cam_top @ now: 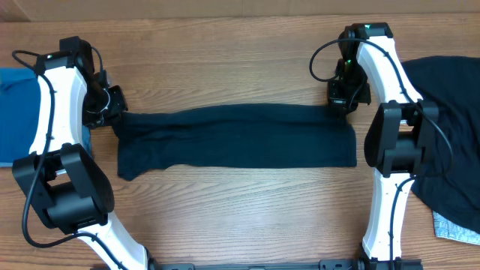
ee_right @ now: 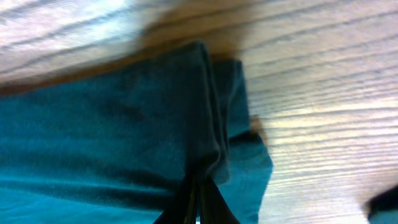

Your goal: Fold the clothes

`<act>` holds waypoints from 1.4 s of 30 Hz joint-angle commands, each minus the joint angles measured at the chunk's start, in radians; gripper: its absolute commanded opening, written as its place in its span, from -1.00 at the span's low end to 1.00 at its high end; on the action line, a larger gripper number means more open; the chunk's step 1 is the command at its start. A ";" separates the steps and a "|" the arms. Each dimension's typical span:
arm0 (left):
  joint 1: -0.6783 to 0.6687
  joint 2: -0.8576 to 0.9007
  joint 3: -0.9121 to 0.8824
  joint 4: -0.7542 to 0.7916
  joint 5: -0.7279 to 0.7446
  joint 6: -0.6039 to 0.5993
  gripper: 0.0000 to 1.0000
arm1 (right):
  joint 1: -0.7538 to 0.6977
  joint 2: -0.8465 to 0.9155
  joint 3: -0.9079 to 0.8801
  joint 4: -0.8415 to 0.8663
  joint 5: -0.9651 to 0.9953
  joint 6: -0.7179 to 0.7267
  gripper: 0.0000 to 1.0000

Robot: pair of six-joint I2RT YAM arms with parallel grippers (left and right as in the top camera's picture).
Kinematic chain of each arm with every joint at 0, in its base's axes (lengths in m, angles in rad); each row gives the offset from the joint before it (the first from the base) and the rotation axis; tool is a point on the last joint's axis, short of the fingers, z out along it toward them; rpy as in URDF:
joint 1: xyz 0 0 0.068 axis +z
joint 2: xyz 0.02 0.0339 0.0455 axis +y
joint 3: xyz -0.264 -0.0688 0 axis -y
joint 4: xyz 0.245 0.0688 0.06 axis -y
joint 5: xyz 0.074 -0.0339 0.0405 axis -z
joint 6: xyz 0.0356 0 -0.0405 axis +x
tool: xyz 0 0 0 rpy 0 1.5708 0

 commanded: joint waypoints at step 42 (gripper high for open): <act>-0.006 0.001 -0.012 -0.023 -0.060 0.010 -0.47 | -0.117 -0.031 -0.003 -0.023 0.057 0.003 -0.47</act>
